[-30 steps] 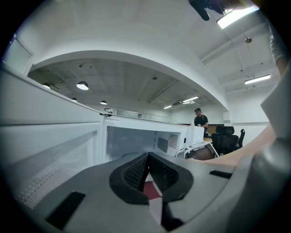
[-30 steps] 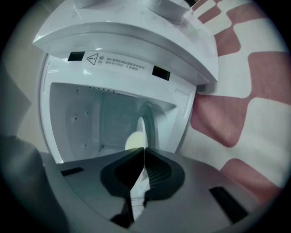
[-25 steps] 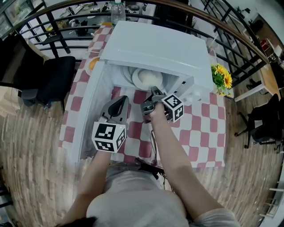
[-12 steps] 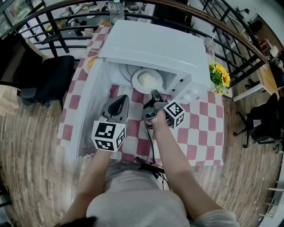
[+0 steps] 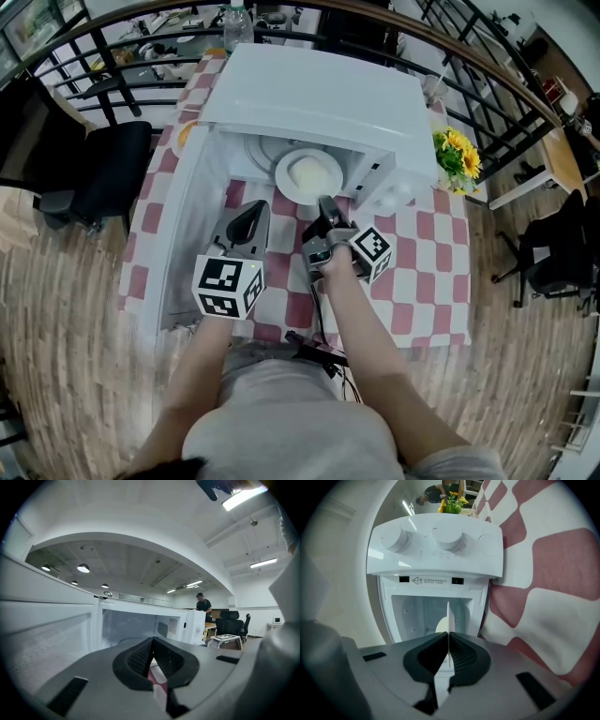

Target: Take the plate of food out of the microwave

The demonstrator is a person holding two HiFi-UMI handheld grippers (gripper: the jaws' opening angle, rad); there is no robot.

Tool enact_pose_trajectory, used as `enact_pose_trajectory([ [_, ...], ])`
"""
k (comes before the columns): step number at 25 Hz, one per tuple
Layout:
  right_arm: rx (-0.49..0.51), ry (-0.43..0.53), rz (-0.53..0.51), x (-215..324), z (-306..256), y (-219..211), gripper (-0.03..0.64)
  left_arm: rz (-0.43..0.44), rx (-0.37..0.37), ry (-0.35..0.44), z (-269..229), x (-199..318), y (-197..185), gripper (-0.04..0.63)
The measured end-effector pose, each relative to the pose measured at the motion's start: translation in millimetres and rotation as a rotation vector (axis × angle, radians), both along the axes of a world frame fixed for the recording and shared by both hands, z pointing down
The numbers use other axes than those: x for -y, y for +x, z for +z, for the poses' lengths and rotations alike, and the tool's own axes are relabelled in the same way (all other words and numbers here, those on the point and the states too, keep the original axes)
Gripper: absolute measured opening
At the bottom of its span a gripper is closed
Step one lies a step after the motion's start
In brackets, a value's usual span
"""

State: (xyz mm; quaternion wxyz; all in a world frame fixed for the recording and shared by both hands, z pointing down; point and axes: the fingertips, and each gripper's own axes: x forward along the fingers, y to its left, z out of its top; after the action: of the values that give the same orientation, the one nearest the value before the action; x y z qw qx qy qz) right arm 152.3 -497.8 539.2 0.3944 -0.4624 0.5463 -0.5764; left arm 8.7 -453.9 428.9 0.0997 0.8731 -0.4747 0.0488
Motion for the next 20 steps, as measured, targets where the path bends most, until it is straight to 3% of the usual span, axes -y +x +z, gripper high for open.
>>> enact_pose_trajectory([
  [10, 0.053, 0.057, -0.016, -22, -31, -6, 0.031, 0.012, -0.004, 0.011, -3, -5, 5, 0.003],
  [20, 0.041, 0.087, -0.038, -43, -54, -12, 0.031, 0.015, -0.011, 0.028, -9, -12, 10, 0.003],
])
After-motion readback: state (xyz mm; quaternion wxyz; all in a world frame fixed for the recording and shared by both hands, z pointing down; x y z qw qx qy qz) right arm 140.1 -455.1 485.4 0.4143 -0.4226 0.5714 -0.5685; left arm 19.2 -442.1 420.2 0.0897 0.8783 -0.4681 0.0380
